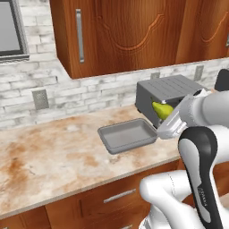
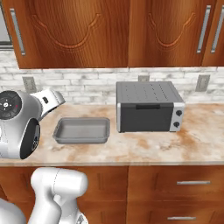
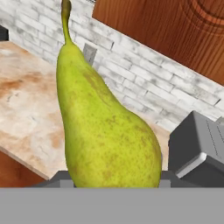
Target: Pick up both pears from the fridge and place them inside the tupperware on the counter.
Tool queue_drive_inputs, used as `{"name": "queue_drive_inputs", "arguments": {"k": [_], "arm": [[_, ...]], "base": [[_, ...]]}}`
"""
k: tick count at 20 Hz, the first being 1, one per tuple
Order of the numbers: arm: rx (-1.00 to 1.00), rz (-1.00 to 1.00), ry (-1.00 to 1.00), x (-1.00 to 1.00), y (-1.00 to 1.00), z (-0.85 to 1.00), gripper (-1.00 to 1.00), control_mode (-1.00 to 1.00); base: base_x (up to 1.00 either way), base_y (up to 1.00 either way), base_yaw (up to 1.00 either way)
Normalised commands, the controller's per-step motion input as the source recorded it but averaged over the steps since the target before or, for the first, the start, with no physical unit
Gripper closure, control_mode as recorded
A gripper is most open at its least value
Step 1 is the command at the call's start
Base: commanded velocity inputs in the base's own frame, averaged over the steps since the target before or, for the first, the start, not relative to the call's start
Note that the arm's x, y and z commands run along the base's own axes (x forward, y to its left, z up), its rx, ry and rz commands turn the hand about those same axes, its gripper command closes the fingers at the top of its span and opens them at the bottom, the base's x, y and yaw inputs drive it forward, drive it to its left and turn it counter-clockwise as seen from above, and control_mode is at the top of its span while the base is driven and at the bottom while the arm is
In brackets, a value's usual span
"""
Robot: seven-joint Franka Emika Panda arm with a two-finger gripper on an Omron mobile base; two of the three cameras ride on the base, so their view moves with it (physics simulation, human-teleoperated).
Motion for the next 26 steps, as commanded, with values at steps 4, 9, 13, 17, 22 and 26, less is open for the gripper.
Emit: {"name": "queue_drive_inputs", "arguments": {"k": [4,9,13,17,22,26], "arm": [[0.0,0.0,0.0,0.0,0.0,0.0,1.0,1.0],[-0.08,0.02,0.09,0.21,-0.02,-0.56,1.0,-1.0],[-0.13,0.0,0.22,0.4,-0.09,-0.79,1.0,-1.0],[-0.11,0.0,0.17,0.47,-0.13,-0.72,1.0,-1.0],[-0.06,0.01,0.13,0.49,-0.25,-0.7,1.0,-1.0],[-0.01,0.02,0.13,0.55,-0.23,-0.55,1.0,-1.0]], "base": [[0.54,0.0,0.03],[0.07,0.0,0.01],[0.0,0.0,0.0],[0.0,0.0,0.0],[0.0,0.0,0.0],[0.0,0.0,0.0]]}}
